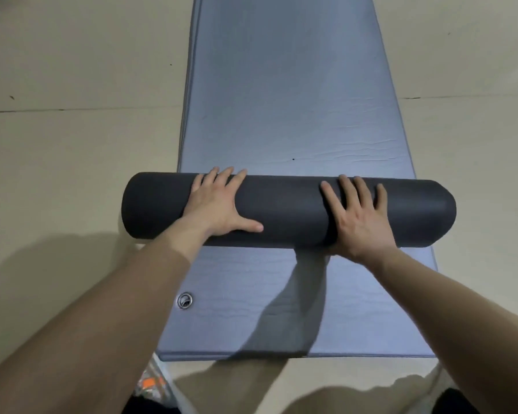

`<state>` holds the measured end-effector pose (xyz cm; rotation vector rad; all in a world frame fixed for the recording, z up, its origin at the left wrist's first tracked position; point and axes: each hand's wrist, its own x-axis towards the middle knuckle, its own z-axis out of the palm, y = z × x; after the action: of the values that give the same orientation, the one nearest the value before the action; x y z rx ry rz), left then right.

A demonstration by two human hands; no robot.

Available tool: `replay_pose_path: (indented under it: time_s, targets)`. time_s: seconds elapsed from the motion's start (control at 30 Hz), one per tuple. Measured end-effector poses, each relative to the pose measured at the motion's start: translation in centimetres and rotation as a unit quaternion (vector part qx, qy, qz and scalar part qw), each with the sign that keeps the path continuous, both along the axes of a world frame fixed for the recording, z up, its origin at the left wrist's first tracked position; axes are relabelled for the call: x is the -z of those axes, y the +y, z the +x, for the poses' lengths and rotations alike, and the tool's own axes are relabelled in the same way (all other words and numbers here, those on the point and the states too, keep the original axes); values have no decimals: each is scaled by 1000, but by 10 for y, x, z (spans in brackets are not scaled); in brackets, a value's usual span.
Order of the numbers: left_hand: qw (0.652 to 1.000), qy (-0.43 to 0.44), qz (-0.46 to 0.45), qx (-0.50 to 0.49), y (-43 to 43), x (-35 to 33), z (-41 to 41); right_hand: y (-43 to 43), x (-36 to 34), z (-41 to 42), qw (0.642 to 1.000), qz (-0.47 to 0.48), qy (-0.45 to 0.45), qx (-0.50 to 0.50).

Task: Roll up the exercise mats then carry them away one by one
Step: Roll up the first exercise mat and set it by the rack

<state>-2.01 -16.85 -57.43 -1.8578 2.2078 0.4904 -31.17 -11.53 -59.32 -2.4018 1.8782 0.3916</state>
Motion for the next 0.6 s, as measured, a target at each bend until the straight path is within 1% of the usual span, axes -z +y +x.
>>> replay_pose_path:
  time_s: [0.07, 0.17, 0.23, 0.27, 0.33, 0.37, 0.43, 0.47, 0.5, 0.53, 0.57, 0.6]
  targets:
    - [999, 6, -40, -8, -5, 6, 5, -25, -4, -1, 1000, -2, -9, -4]
    - [991, -5, -126, -35, 9, 19, 5, -49, -11, -5, 999, 23, 15, -24]
    - [981, 23, -162, -106, 27, 27, 2, -62, -20, -5, 998, 45, 24, -33]
    - [970, 50, -181, -156, 38, 30, 0, -68, -25, -2, 997, 64, 23, -32]
    - [930, 113, -212, -280, 62, 32, -9, -73, -35, 9, 994, 110, 10, -19]
    - [905, 154, -192, -348, 75, 30, -15, -71, -38, 17, 991, 134, -2, -5]
    - [835, 265, -85, -475, 98, 43, -26, -54, -37, 40, 982, 180, -41, 28]
    - [791, 327, -11, -516, 107, 50, -29, -41, -35, 56, 977, 195, -66, 45]
    - [747, 389, 48, -537, 118, 50, -31, -27, -33, 74, 973, 205, -90, 61]
    - [715, 427, 89, -546, 127, 53, -30, -14, -31, 93, 967, 212, -116, 76]
    - [705, 438, 109, -548, 136, 50, -27, -2, -29, 111, 962, 218, -135, 91]
    - [710, 438, 113, -540, 142, 43, -21, 8, -27, 127, 957, 221, -155, 102]
